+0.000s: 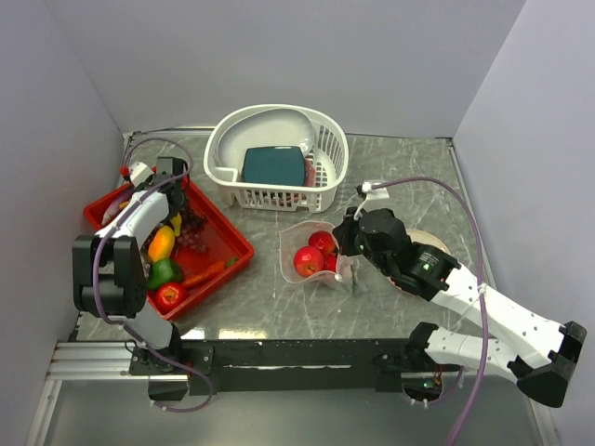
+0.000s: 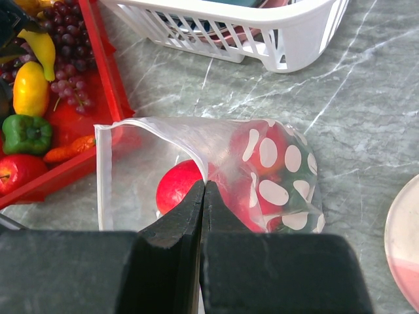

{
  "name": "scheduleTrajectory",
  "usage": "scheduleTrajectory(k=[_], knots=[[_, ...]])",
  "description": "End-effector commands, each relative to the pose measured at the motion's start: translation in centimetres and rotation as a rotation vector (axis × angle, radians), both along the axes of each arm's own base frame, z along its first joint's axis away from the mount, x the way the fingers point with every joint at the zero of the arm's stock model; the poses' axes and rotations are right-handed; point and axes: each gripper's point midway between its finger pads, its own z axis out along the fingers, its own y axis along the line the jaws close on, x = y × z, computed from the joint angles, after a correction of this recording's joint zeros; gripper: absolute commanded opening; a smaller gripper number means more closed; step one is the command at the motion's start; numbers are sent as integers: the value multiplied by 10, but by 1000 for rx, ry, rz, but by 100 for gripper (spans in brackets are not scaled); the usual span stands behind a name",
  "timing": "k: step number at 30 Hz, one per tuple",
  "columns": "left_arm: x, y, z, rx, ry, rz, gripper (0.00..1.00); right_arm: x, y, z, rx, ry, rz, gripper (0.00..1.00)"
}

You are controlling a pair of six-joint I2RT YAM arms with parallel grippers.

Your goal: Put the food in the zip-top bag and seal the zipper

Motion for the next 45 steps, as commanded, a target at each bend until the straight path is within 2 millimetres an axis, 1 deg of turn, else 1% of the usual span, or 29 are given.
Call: scheduleTrajectory(k=[1,2,3,6,8,10,12,14,17,18,20,21,24,27,32,36,38,39,41,42,44,45], knots=[[-5,-2,32,-25,-79,4,56,7,0,18,40,-55,-21,0],[-6,-5,36,-34,-96,-7,55,8,-1,19,41,-58,-22,0],[-11,-6,44,-40,-121,-13,53,8,-1,18,39,-56,-22,0],[-23,-10,53,-62,-148,-35,47,8,0,17,38,-51,-19,0],[-30,-11,55,-66,-151,-41,45,8,1,17,41,-52,-16,0],[-40,-12,57,-68,-157,-48,42,7,3,17,40,-48,-10,0],[-44,-15,62,-76,-190,-64,43,8,4,16,39,-47,-9,0],[-42,-16,64,-73,-211,-89,52,8,5,16,43,-44,-4,0],[-35,-15,58,-65,-187,-89,62,7,6,16,44,-43,0,0],[-28,-12,55,-49,-165,-73,64,8,5,15,41,-41,-3,0],[-23,-9,47,-36,-125,-58,65,8,5,15,38,-42,-8,0],[-16,-8,43,-30,-107,-55,65,9,4,14,34,-42,-12,0],[-2,-7,34,-23,-86,-51,65,9,3,13,31,-43,-18,0],[7,-7,23,-19,-57,-45,64,10,3,11,27,-40,-19,0],[11,-2,11,2,-24,-21,61,10,4,9,24,-35,-18,0],[10,-1,3,8,-12,-12,57,11,4,9,23,-36,-19,0],[9,0,2,10,-10,-10,55,10,3,10,25,-37,-21,0],[7,0,2,10,-8,-9,53,10,4,10,25,-39,-19,0],[6,0,5,6,-16,-7,50,10,3,10,25,-40,-22,0],[3,-2,9,-3,-27,-11,47,10,3,10,27,-40,-23,0],[-1,-4,15,-16,-44,-12,46,10,3,10,25,-37,-21,0],[-5,-6,22,-29,-64,-18,44,10,3,10,25,-37,-20,0]])
